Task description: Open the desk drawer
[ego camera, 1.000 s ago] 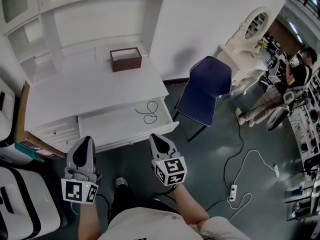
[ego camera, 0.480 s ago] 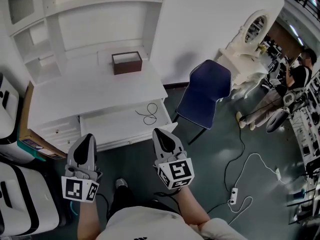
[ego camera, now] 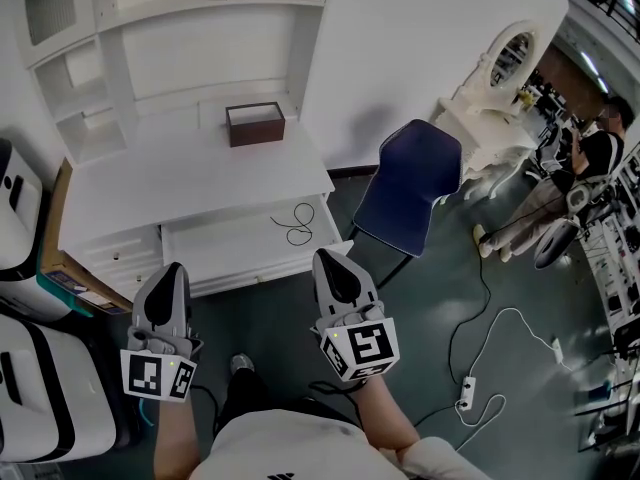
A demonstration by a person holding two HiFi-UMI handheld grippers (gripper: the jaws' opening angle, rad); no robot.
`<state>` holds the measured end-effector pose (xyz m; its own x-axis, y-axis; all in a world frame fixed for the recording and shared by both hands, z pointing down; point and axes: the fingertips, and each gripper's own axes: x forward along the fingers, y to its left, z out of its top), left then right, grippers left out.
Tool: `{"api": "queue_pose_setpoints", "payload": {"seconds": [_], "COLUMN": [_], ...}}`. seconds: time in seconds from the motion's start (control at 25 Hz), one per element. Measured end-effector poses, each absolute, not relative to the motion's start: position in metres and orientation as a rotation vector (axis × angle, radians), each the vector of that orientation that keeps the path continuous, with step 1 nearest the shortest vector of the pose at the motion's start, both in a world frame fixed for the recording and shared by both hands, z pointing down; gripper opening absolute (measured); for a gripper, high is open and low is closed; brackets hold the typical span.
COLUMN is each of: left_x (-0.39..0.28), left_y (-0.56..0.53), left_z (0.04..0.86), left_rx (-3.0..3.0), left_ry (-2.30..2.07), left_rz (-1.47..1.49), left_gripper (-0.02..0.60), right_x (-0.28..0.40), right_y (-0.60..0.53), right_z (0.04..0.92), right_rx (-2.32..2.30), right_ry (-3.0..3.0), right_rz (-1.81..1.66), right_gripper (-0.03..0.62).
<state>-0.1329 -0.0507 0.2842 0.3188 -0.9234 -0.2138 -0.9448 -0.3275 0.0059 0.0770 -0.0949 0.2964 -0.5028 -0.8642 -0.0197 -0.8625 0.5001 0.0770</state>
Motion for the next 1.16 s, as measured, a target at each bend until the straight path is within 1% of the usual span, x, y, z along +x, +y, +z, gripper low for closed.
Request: {"api": "queue_pose_setpoints", "payload": {"seconds": [0.6,1.16], "left_x": [-0.134,-0.137], "left_y": [-0.041,-0.053], "left_z": [0.280,0.282], "left_rx": [-2.431,-2.434], "left_ry": [1.779,1.786], "left_rz": [0.287,0.273], "left_gripper": [0.005,0.005], "right_x": [0.086,0.078], "right_y": [-0.086,-0.099], "right_z": [0.286,0.286], "right_rx": [1.581,1.560], "right_ry": [-2.715,-2.736], "right_rz": [-0.131,-0.126], "right_gripper": [0.000,0.000]}}
